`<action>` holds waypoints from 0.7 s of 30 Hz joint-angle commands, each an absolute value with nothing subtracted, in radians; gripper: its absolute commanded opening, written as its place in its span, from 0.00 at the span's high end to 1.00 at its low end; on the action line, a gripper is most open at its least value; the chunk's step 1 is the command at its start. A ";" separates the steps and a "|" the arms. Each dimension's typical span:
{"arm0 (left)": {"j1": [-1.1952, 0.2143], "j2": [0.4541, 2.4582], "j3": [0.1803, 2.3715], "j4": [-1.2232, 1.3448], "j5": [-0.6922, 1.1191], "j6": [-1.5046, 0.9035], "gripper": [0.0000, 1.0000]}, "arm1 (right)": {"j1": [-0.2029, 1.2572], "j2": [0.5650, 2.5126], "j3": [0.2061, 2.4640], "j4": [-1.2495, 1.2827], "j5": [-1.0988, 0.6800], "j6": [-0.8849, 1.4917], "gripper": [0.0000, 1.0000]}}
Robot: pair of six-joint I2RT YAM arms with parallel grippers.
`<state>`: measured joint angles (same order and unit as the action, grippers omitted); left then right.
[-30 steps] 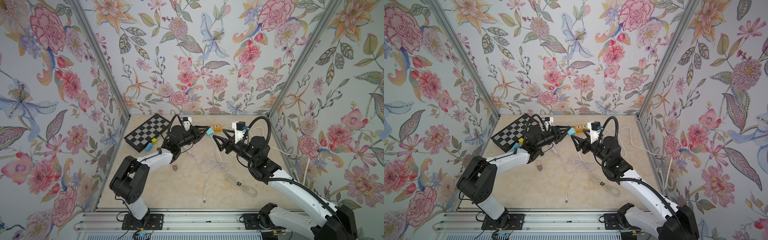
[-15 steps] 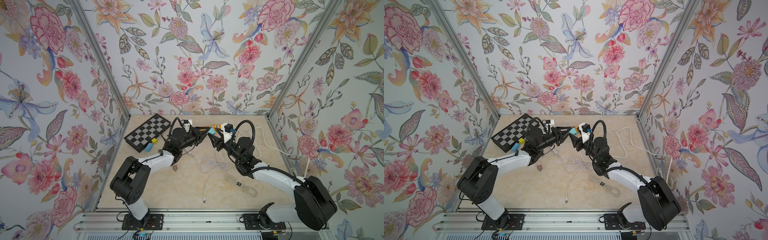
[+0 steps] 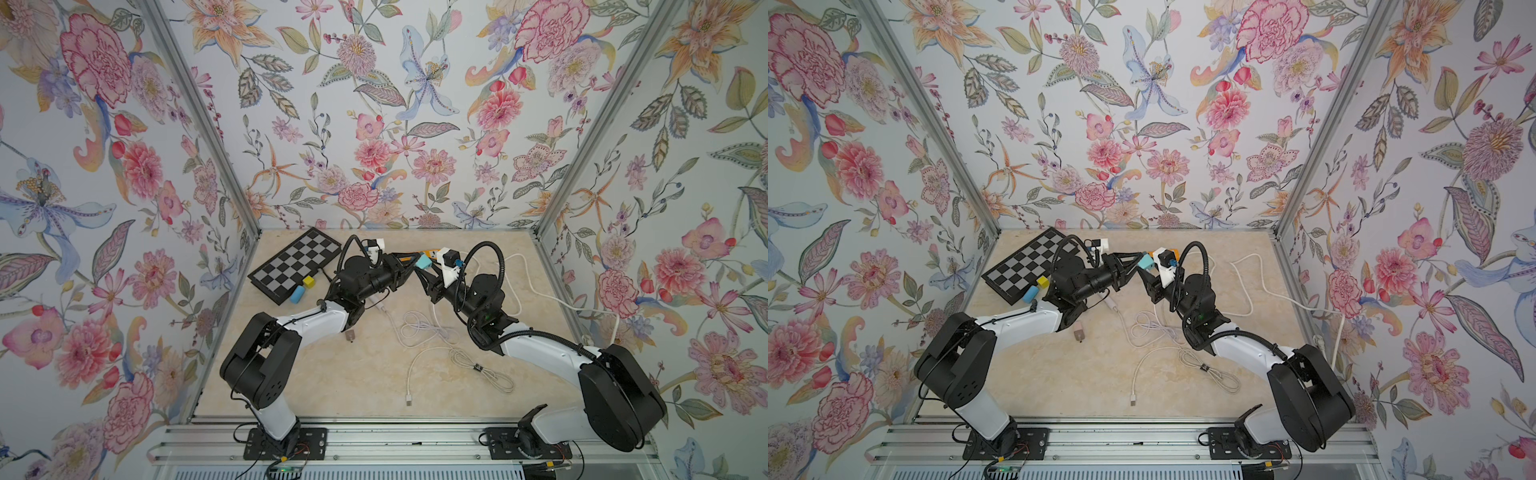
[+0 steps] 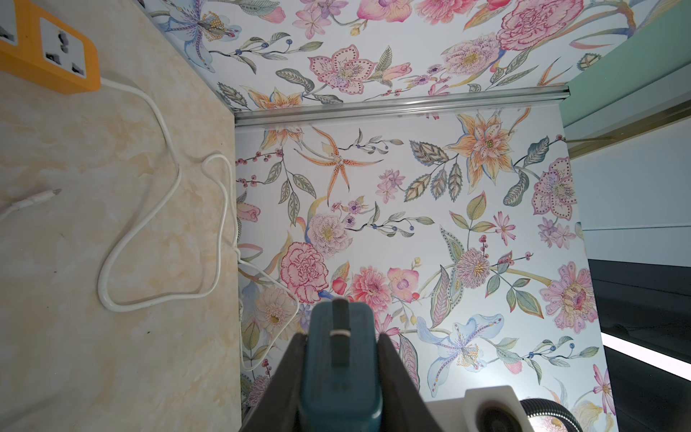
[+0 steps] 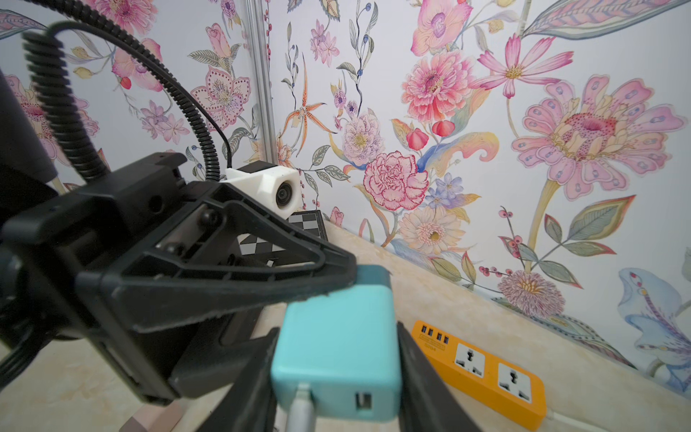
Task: Charge the electric toothbrush
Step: Pick up the plug from the center of the board.
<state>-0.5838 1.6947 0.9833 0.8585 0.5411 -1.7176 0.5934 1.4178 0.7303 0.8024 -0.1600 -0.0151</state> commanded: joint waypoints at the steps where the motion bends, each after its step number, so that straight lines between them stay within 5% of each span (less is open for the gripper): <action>1: -0.599 1.678 0.980 0.909 0.542 -1.741 0.97 | 0.591 1.405 0.742 0.841 -0.194 -0.052 0.65; 2: -0.599 1.678 0.980 0.912 0.539 -1.741 0.89 | 0.589 1.402 0.744 0.840 -0.199 -0.057 0.69; 5: -0.595 1.673 0.982 0.927 0.526 -1.706 0.38 | 0.584 1.389 0.748 0.809 -0.224 -0.059 0.81; 7: -0.586 1.644 0.998 0.858 0.505 -1.607 0.20 | 0.577 1.372 0.756 0.759 -0.230 -0.055 0.86; 13: -0.572 1.463 1.230 0.133 0.196 -0.960 0.10 | 0.524 1.336 0.876 0.358 -0.273 -0.032 0.87; 21: -0.565 1.384 1.353 -0.286 -0.197 -0.426 0.07 | 0.304 1.639 1.305 -0.263 -0.353 0.246 0.88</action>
<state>-0.5739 1.3609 1.3407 -0.0135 -0.0097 -0.7383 0.3614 1.5227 1.1954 0.0460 -0.3088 0.1139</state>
